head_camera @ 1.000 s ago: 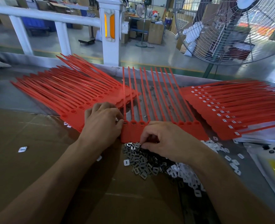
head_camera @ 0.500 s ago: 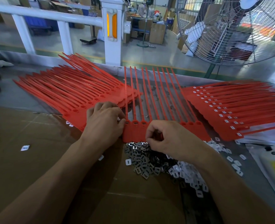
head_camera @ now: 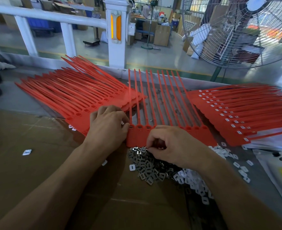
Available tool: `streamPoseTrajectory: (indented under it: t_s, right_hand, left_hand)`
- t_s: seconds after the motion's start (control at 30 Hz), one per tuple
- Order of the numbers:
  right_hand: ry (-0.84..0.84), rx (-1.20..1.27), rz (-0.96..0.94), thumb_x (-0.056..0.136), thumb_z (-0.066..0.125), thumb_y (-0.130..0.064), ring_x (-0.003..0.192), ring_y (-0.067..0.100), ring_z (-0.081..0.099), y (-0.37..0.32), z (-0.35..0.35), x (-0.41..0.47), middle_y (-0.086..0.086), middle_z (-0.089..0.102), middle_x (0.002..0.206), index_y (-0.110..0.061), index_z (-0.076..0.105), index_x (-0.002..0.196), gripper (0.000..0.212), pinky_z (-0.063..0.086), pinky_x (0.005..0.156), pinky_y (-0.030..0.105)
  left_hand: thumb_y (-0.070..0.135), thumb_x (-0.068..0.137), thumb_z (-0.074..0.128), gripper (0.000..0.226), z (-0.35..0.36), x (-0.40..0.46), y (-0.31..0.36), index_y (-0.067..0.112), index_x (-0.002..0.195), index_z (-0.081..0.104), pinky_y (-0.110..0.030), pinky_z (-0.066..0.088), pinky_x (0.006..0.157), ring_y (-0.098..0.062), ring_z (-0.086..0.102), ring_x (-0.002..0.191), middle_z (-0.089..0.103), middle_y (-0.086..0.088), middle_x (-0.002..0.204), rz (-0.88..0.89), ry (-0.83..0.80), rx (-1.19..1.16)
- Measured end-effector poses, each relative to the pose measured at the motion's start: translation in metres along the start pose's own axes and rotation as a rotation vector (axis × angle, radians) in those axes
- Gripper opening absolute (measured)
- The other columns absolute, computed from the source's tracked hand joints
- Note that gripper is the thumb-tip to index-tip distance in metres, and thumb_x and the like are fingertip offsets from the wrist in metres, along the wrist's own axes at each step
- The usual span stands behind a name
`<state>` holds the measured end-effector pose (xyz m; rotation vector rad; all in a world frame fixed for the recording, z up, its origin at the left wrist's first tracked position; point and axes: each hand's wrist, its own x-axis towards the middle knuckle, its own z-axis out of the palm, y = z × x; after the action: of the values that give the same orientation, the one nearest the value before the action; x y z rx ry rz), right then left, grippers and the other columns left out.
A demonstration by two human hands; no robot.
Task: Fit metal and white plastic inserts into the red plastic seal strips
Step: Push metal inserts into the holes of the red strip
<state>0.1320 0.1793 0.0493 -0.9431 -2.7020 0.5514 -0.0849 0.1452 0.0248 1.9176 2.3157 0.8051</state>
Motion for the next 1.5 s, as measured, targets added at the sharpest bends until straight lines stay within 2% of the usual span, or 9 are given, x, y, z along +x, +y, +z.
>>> streamPoseTrajectory:
  t_s: [0.23, 0.43, 0.57, 0.73, 0.9, 1.17, 1.3, 1.43, 1.5]
  right_hand:
    - [0.037, 0.106, 0.051, 0.092, 0.072, -0.02, 0.083, -0.002, 0.064, 0.002, -0.003, -0.002, -0.017, 0.067, 0.085, -0.032, 0.066, 0.087, 0.015, 0.05, 0.071, 0.014]
    - [0.315, 0.161, 0.285, 0.099, 0.067, -0.026, 0.079, -0.005, 0.062, 0.037, -0.015, -0.003, -0.018, 0.068, 0.084, -0.032, 0.066, 0.089, 0.012, 0.043, 0.066, 0.007]
    - [0.277, 0.093, 0.392, 0.103, 0.061, -0.023, 0.092, 0.0, 0.06, 0.053, -0.016, 0.0, -0.014, 0.068, 0.097, -0.026, 0.066, 0.097, 0.009, 0.041, 0.073, 0.012]
    - [0.228, 0.052, 0.404, 0.105, 0.058, -0.02, 0.089, 0.002, 0.057, 0.054, -0.016, 0.007, -0.012, 0.064, 0.097, -0.024, 0.065, 0.097, 0.011, 0.037, 0.068, 0.018]
    - [0.187, 0.072, 0.425, 0.105, 0.059, -0.021, 0.096, 0.008, 0.057, 0.056, -0.019, 0.007, -0.009, 0.061, 0.105, -0.025, 0.066, 0.095, 0.013, 0.041, 0.079, 0.029]
    - [0.275, 0.07, 0.419, 0.098, 0.069, -0.021, 0.091, 0.002, 0.055, 0.059, -0.013, 0.009, -0.013, 0.059, 0.097, -0.025, 0.07, 0.09, 0.01, 0.04, 0.076, 0.025]
    - [0.314, 0.085, 0.416, 0.095, 0.073, -0.023, 0.093, 0.0, 0.056, 0.062, -0.01, 0.01, -0.014, 0.062, 0.097, -0.028, 0.071, 0.087, 0.01, 0.038, 0.074, 0.016]
    - [0.33, 0.074, 0.41, 0.094, 0.074, -0.023, 0.094, 0.006, 0.058, 0.063, -0.009, 0.011, -0.013, 0.064, 0.097, -0.028, 0.072, 0.088, 0.008, 0.042, 0.079, 0.027]
    - [0.337, 0.075, 0.401, 0.095, 0.073, -0.023, 0.094, 0.005, 0.059, 0.064, -0.008, 0.012, -0.013, 0.065, 0.096, -0.027, 0.072, 0.088, 0.008, 0.042, 0.076, 0.024]
  left_hand:
    - [0.039, 0.096, 0.06, 0.018, -0.001, 0.0, 0.001, 0.035, 0.109, 0.072, -0.04, 0.016, 0.111, -0.015, 0.03, 0.135, 0.051, 0.013, 0.137, -0.005, -0.014, -0.004]
    - [0.039, 0.096, 0.06, 0.017, -0.001, -0.001, 0.001, 0.036, 0.108, 0.072, -0.041, 0.016, 0.112, -0.015, 0.03, 0.134, 0.051, 0.013, 0.136, -0.004, -0.013, -0.017]
    - [0.039, 0.096, 0.06, 0.017, -0.001, -0.001, 0.001, 0.036, 0.108, 0.072, -0.04, 0.017, 0.111, -0.014, 0.03, 0.134, 0.051, 0.014, 0.136, -0.003, -0.014, -0.01]
    - [0.039, 0.096, 0.06, 0.017, -0.001, -0.001, 0.0, 0.037, 0.108, 0.072, -0.043, 0.018, 0.112, -0.016, 0.03, 0.135, 0.051, 0.013, 0.138, -0.009, -0.026, -0.003]
    - [0.039, 0.096, 0.061, 0.015, -0.002, -0.001, 0.0, 0.037, 0.105, 0.072, -0.045, 0.02, 0.112, -0.017, 0.031, 0.135, 0.052, 0.013, 0.136, -0.007, -0.02, -0.006]
    - [0.041, 0.096, 0.06, 0.02, -0.002, 0.0, 0.001, 0.035, 0.11, 0.073, -0.044, 0.019, 0.113, -0.017, 0.031, 0.136, 0.051, 0.013, 0.137, -0.013, -0.038, 0.015]
    - [0.042, 0.096, 0.059, 0.021, -0.001, 0.0, 0.0, 0.035, 0.111, 0.073, -0.044, 0.019, 0.112, -0.017, 0.03, 0.136, 0.051, 0.013, 0.138, -0.009, -0.036, 0.022]
    - [0.041, 0.097, 0.059, 0.021, -0.001, 0.0, 0.0, 0.035, 0.111, 0.073, -0.043, 0.018, 0.112, -0.016, 0.03, 0.136, 0.051, 0.013, 0.138, -0.005, -0.033, 0.017]
    - [0.042, 0.097, 0.059, 0.021, 0.0, 0.0, 0.0, 0.035, 0.111, 0.073, -0.043, 0.018, 0.113, -0.016, 0.03, 0.136, 0.05, 0.013, 0.139, -0.005, -0.036, 0.02]
